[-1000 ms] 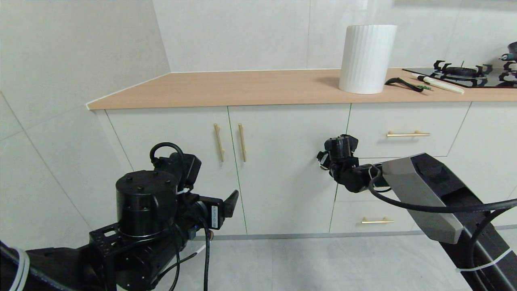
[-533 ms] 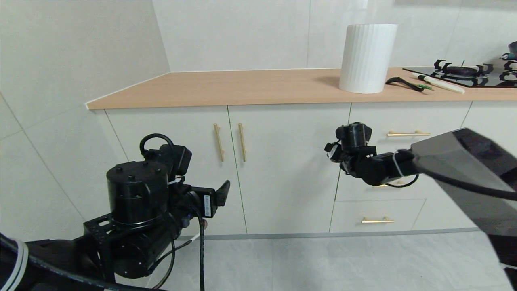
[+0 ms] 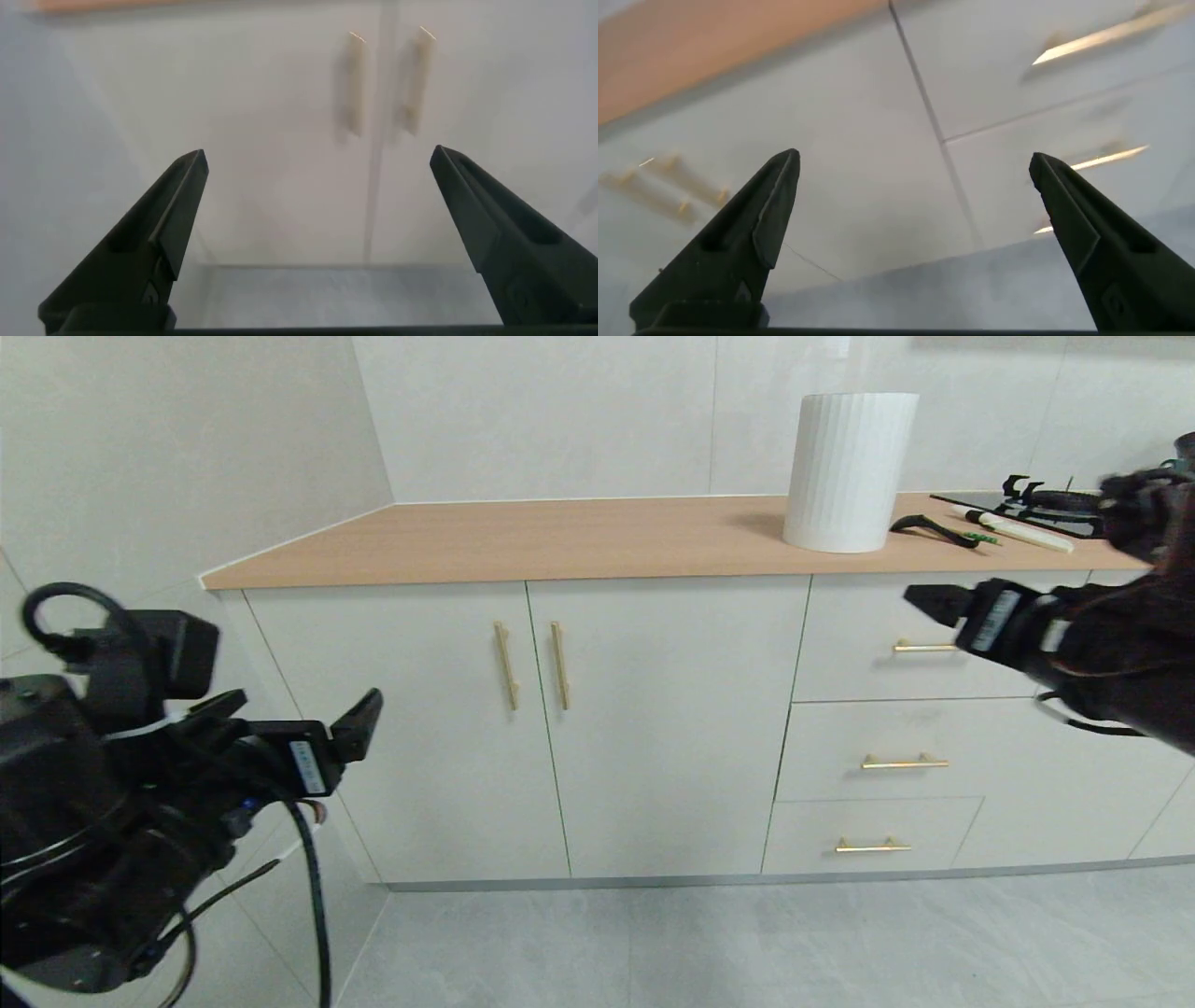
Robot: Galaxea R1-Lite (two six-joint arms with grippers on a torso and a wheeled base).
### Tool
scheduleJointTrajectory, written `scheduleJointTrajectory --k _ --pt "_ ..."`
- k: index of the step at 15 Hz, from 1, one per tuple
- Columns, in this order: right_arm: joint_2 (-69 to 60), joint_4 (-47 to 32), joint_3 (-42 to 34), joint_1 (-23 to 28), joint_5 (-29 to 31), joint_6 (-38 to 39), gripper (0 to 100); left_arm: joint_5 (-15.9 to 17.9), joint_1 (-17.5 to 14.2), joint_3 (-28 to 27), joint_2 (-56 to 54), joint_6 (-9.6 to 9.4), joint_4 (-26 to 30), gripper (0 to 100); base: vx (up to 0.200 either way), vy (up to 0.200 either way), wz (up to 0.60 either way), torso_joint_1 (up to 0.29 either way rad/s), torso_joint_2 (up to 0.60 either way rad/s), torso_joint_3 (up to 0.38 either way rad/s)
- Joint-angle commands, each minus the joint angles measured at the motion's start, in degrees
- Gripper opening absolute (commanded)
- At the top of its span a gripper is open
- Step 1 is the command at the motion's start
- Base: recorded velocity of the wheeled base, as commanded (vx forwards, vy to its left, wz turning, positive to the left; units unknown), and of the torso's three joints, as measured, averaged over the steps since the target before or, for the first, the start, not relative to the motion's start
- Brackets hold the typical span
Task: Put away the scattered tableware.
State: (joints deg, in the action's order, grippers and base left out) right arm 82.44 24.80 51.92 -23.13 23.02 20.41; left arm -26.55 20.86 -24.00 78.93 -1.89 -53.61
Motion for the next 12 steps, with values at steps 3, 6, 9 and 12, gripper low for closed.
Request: scheduleJointTrajectory --k 3,6,9,12 --pt "-45.3 -6.7 -20.9 3.3 -2.4 -20.3 100 0.0 -3.2 15.8 -29.1 -2.07 6.3 100 0.000 0.000 0.00 0.000 0.00 0.000" --pt "-61.0 -21.0 -19.6 5.3 -2.4 -22.5 100 -0.1 -3.2 14.9 -54.2 -2.94 31.5 100 0.000 0.000 0.00 0.000 0.00 0.000" --pt "-69.2 -25.5 -22.6 14.2 -3.6 -22.4 100 2.3 -9.0 11.8 -68.9 -2.68 53.4 100 0.000 0.000 0.00 0.000 0.00 0.000" --pt "-78.1 -25.7 -29.5 20.3 -8.5 -24.0 100 4.1 -12.9 14.9 -73.4 -1.01 53.1 100 0.000 0.000 0.00 0.000 0.00 0.000"
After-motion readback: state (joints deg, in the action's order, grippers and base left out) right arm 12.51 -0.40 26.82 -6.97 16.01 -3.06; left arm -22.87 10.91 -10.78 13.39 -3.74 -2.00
